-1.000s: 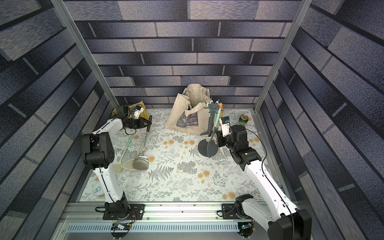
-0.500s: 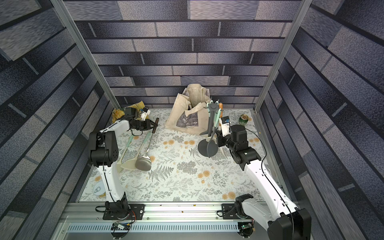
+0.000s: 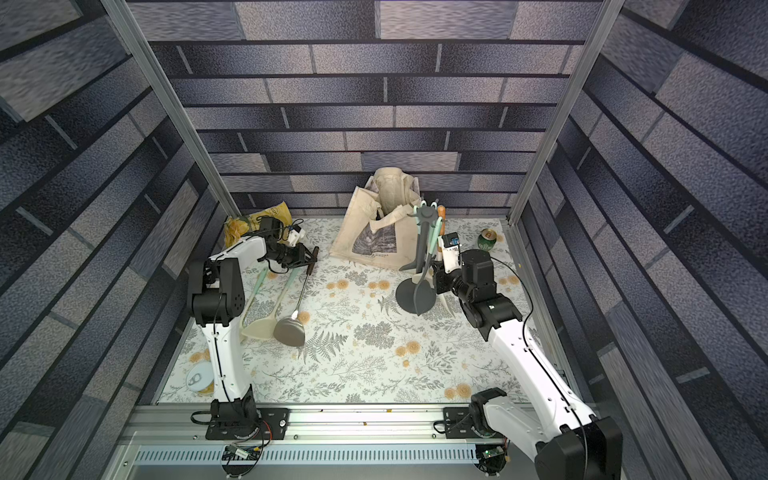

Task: Take the spatula off the kitchen utensil rack
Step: Place the spatula at the center of the board.

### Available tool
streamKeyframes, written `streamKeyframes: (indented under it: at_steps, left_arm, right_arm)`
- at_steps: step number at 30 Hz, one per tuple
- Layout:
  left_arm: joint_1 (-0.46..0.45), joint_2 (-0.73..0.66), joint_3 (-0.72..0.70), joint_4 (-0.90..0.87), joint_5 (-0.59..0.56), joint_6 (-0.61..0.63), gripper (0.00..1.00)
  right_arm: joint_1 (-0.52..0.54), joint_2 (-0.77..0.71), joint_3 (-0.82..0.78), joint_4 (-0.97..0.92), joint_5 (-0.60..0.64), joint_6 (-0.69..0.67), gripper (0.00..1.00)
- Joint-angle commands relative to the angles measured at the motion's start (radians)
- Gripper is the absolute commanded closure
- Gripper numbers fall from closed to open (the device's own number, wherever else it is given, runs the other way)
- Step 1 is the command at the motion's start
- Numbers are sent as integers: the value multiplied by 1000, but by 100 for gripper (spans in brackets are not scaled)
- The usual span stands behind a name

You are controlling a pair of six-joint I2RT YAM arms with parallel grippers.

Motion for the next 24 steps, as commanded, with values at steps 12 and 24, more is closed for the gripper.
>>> streamKeyframes:
  at_steps: [12, 24]
  left_arm:
    - [12, 16, 67, -185, -170, -17, 89]
    - [51, 27, 73, -233, -234, -24, 81]
  right_arm:
    - [1, 3, -29, -61, 10, -5, 90]
    - [2, -1, -26, -70, 10, -5, 90]
